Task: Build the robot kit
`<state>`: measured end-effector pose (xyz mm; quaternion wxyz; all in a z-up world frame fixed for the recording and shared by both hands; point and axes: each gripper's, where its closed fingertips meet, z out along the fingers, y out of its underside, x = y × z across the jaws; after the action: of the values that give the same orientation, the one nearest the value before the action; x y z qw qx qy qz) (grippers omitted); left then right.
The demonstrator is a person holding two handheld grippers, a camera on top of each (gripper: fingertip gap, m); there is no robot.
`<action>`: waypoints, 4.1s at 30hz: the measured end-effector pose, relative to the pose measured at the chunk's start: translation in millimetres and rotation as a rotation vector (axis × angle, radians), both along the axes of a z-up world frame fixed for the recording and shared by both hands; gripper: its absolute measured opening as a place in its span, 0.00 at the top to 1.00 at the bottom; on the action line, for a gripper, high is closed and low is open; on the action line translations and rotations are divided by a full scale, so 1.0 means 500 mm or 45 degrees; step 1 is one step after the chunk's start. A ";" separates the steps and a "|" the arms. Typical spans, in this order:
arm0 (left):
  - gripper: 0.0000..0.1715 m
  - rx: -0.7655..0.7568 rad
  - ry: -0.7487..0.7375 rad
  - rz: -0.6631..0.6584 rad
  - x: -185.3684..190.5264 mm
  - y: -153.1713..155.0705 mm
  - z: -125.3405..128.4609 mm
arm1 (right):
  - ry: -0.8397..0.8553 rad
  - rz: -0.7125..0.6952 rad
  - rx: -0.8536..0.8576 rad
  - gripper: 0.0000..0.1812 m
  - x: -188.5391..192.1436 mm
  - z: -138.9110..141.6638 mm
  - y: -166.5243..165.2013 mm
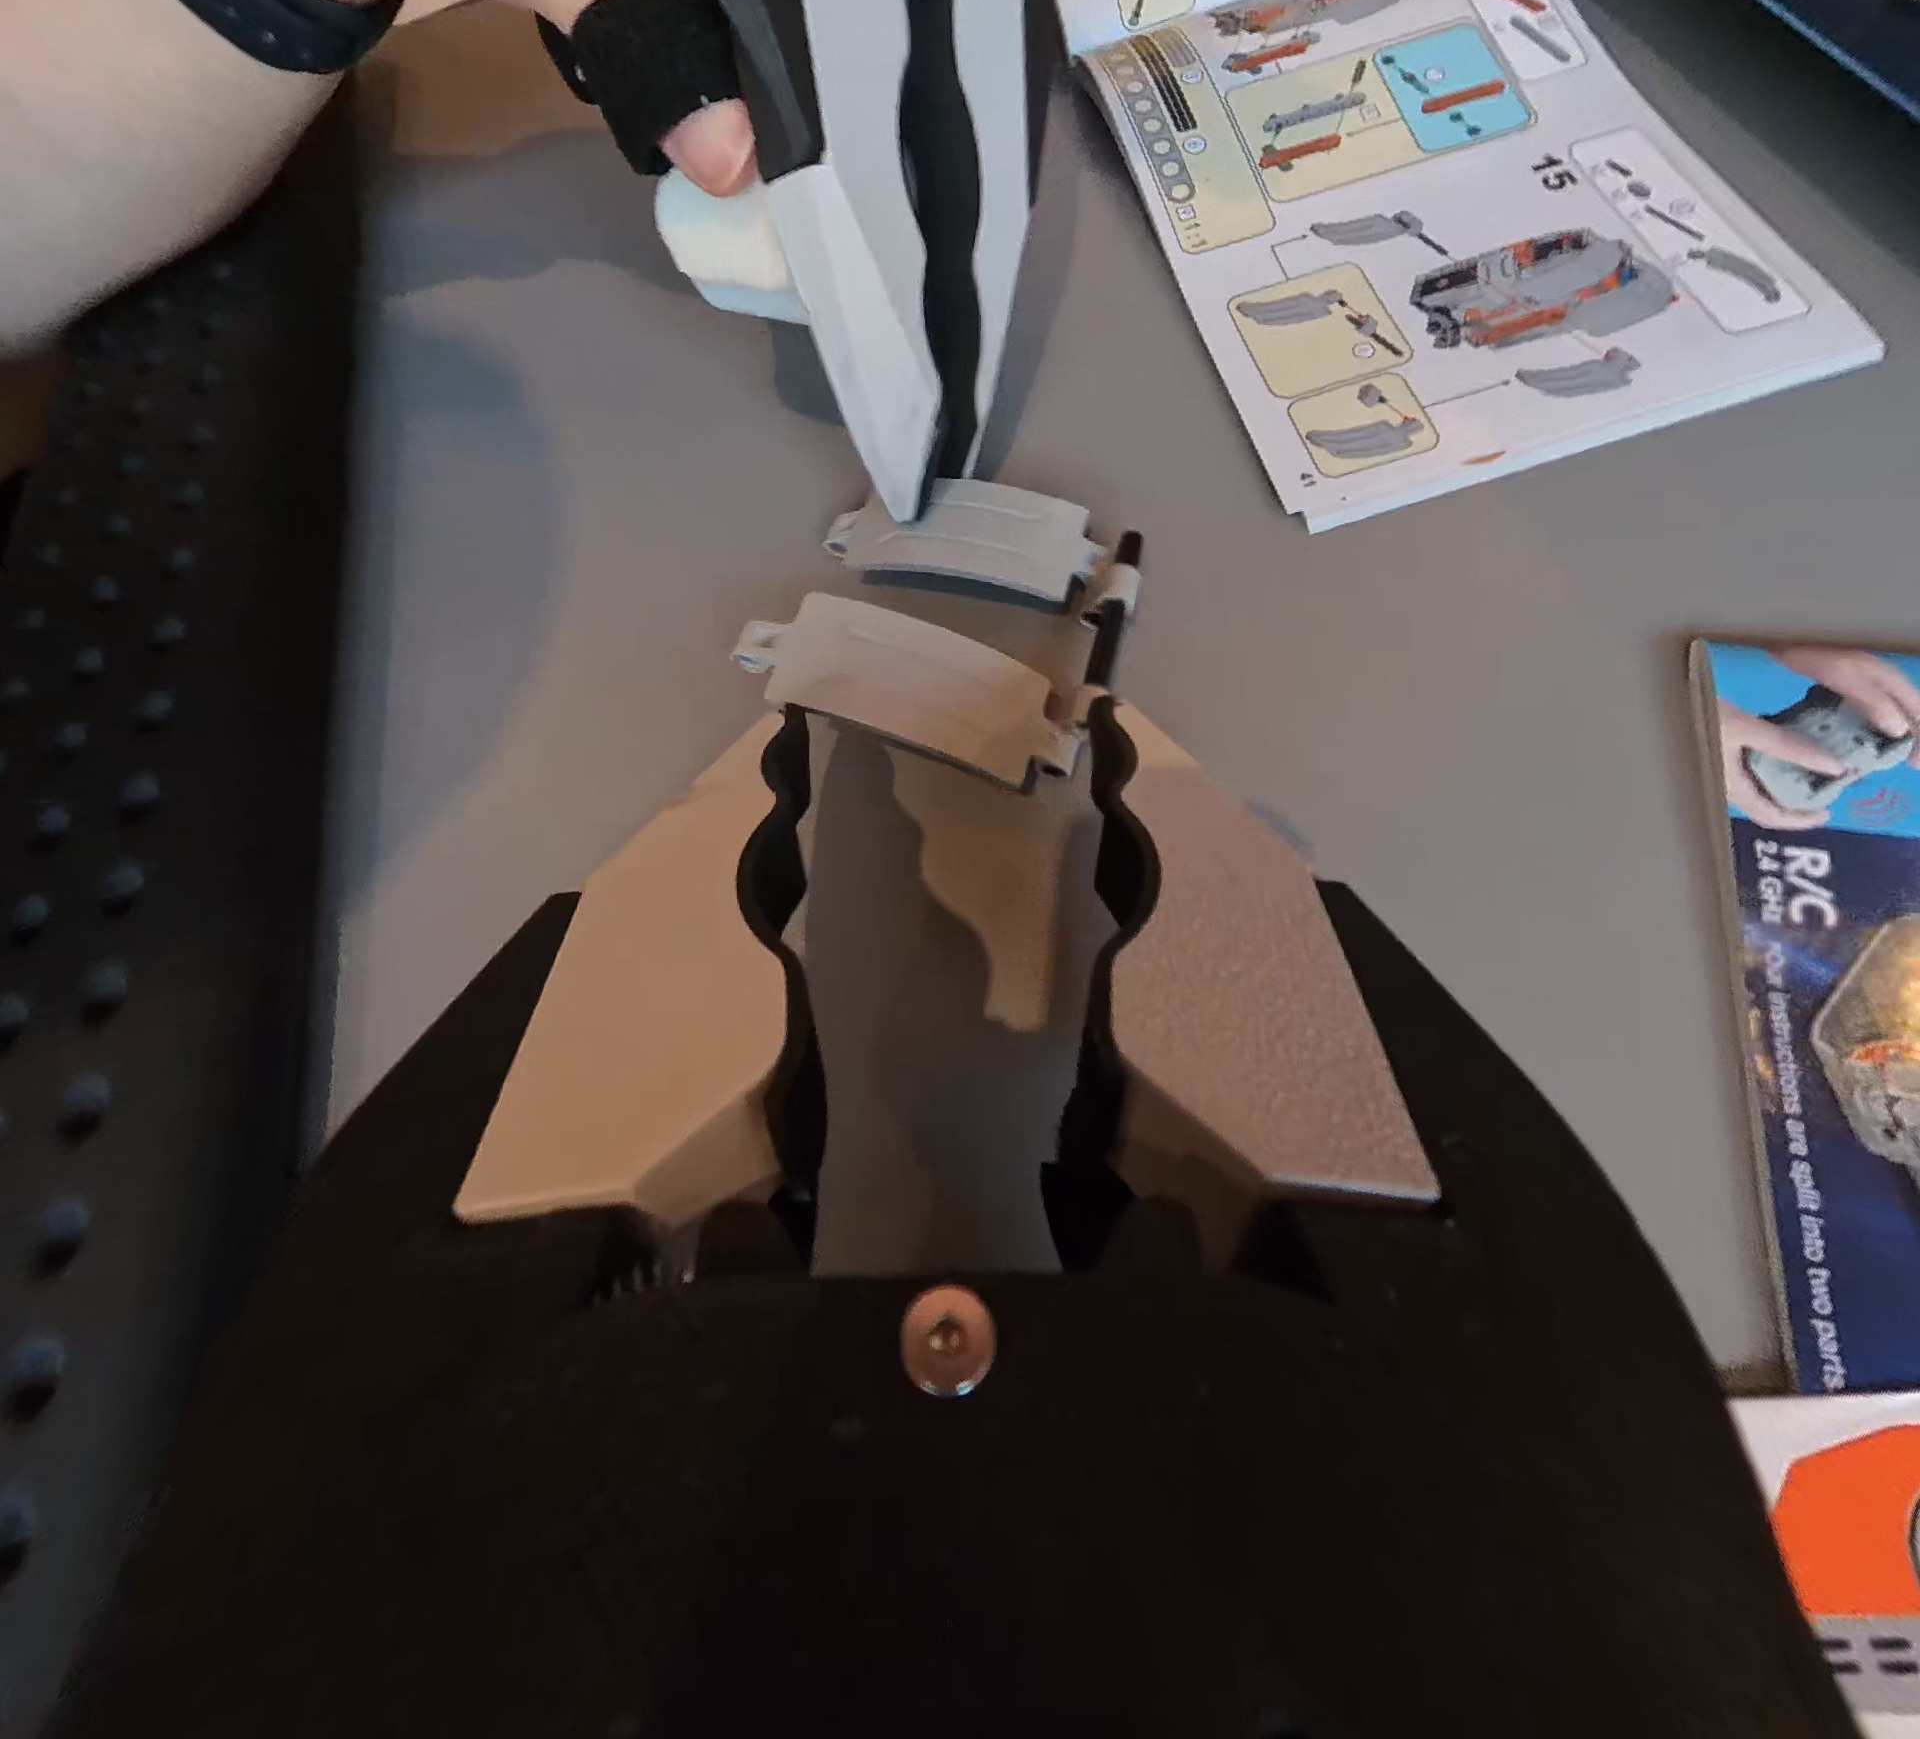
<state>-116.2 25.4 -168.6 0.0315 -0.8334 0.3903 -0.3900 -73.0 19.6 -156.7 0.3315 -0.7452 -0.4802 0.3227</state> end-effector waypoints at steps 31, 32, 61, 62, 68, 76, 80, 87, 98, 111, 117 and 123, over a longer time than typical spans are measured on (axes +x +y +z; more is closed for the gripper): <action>0.97 -0.191 -0.024 -0.059 -0.029 -0.041 0.024 | 0.022 0.100 -0.043 0.73 -0.028 0.004 -0.032; 0.98 -0.168 -0.053 -0.056 -0.023 -0.036 0.030 | 0.020 0.097 -0.050 0.73 -0.029 0.004 -0.032; 0.99 -0.274 -0.117 -0.041 -0.007 -0.044 0.035 | -0.071 0.100 -0.027 0.74 -0.028 -0.015 -0.039; 0.98 -0.266 -0.111 -0.027 -0.008 -0.041 0.035 | -0.053 0.093 -0.052 0.74 -0.027 -0.013 -0.039; 0.90 -0.347 -0.022 -0.023 -0.015 -0.055 0.006 | -0.001 0.072 -0.135 0.75 -0.011 -0.006 -0.034; 0.91 -0.398 -0.105 0.048 -0.010 -0.030 0.009 | 0.053 0.074 -0.298 0.79 0.001 -0.006 -0.047; 0.89 -0.351 -0.078 0.011 -0.013 -0.040 0.016 | -0.028 0.125 -0.312 0.85 0.011 -0.021 -0.063; 0.81 -0.243 0.020 -0.126 0.000 -0.080 0.009 | -0.052 0.168 -0.309 0.86 0.001 -0.027 -0.075; 0.89 0.505 -0.135 -0.129 0.024 0.019 0.105 | 0.047 0.265 -0.128 0.72 0.016 0.011 -0.078; 0.77 1.346 -0.365 0.210 -0.022 0.115 0.276 | -0.126 0.379 0.239 0.76 -0.011 -0.011 -0.090; 0.57 1.031 -0.369 0.090 -0.011 0.073 0.238 | -0.218 0.326 0.150 0.76 0.007 -0.019 -0.093; 0.45 0.785 -0.251 -0.139 0.015 0.006 0.162 | -0.251 0.330 0.035 0.77 0.021 -0.027 -0.108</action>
<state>-108.6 28.6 -87.6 0.2991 -0.7207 0.5290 -0.3335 -62.6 -34.2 -170.4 0.2485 -0.7004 -0.6070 0.2814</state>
